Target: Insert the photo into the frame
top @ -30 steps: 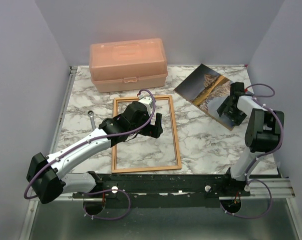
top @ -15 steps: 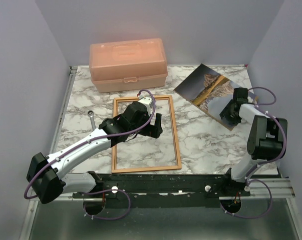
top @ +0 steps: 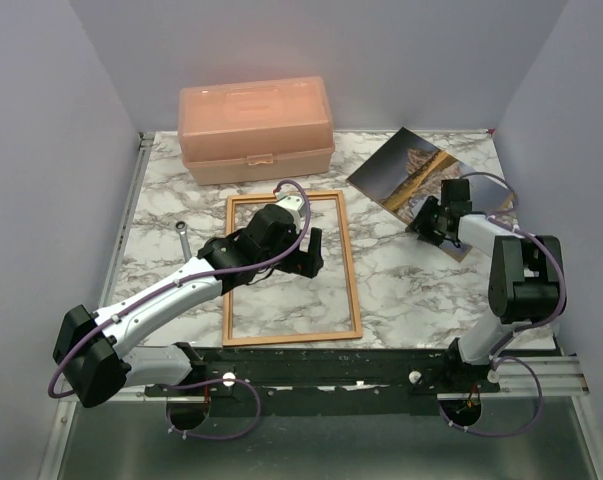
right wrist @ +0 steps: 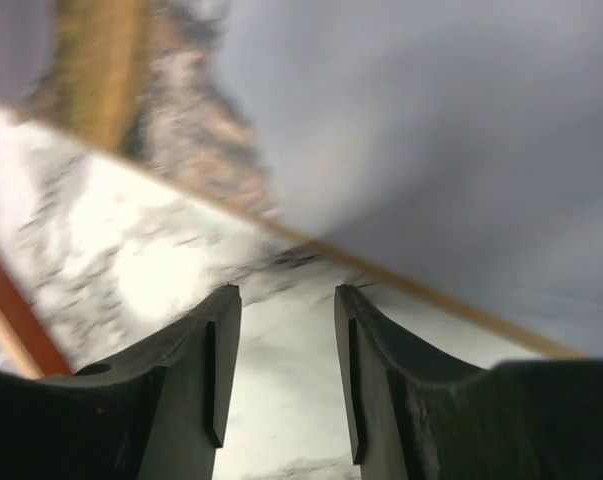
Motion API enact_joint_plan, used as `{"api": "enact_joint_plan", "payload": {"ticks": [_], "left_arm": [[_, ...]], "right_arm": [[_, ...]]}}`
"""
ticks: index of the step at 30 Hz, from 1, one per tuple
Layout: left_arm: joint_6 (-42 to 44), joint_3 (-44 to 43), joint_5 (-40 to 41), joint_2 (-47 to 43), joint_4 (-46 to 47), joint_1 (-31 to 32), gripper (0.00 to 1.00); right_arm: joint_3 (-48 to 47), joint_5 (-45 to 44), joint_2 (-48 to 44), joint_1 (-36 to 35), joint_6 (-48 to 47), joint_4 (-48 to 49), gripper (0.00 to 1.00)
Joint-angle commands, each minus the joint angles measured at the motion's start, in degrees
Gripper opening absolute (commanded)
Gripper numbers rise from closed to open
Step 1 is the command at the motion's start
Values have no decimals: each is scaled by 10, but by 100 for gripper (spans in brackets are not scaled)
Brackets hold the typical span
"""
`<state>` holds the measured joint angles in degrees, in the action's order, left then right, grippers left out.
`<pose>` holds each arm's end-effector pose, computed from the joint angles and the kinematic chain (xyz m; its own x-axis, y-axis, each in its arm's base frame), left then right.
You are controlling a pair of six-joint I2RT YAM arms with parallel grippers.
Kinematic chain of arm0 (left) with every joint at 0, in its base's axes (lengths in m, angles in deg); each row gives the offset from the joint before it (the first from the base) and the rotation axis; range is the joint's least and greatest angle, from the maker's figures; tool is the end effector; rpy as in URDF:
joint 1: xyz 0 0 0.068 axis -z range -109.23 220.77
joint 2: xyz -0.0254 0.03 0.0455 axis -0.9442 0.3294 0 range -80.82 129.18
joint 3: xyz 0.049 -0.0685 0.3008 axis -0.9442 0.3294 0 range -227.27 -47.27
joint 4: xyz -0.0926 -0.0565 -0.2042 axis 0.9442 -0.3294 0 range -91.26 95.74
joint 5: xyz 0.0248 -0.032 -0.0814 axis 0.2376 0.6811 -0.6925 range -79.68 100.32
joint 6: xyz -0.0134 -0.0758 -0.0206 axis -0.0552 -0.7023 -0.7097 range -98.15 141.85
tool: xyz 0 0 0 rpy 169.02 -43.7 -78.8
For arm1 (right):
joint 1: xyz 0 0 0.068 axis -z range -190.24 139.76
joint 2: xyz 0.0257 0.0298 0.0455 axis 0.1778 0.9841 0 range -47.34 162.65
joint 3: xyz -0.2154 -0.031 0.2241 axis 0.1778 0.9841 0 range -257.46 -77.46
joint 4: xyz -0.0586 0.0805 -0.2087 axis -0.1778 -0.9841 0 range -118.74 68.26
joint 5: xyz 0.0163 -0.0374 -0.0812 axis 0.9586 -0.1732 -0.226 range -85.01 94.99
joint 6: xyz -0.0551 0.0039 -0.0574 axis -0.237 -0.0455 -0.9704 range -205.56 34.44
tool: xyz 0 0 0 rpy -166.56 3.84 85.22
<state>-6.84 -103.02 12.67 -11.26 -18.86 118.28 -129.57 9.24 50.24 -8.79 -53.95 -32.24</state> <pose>0.1680 -0.1795 0.3180 -0.7115 0.0665 -0.6996 0.4259 0.8327 -0.3540 0.3316 -0.0033 0.1881 -0.7140 0.5410 -0.4444 0.4205 0.8389 0.3457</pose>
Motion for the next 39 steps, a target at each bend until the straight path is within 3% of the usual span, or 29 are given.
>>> {"api": "enact_joint_plan", "payload": {"ticks": [1,6,12,21,29,39], "left_arm": [[5,7,16,-1,-3,3,99],[5,8,18,-1,-5,3,99],[5,9,19,0,-6,3,98],[4,13,17,4,-2,3,98],[2,16,13,5,5,3,98],[1,18,11,9,9,3,98]], "right_arm": [[61,76,60,-53,33,-111,49],[56,79,35,-64,40,-121,51],[16,34,-49,-50,41,-167,67],[3,11,-138,108,25,-196,100],[42,54,-119,279,5,-160,100],[55,169,-39,282,2,-111,98]]}}
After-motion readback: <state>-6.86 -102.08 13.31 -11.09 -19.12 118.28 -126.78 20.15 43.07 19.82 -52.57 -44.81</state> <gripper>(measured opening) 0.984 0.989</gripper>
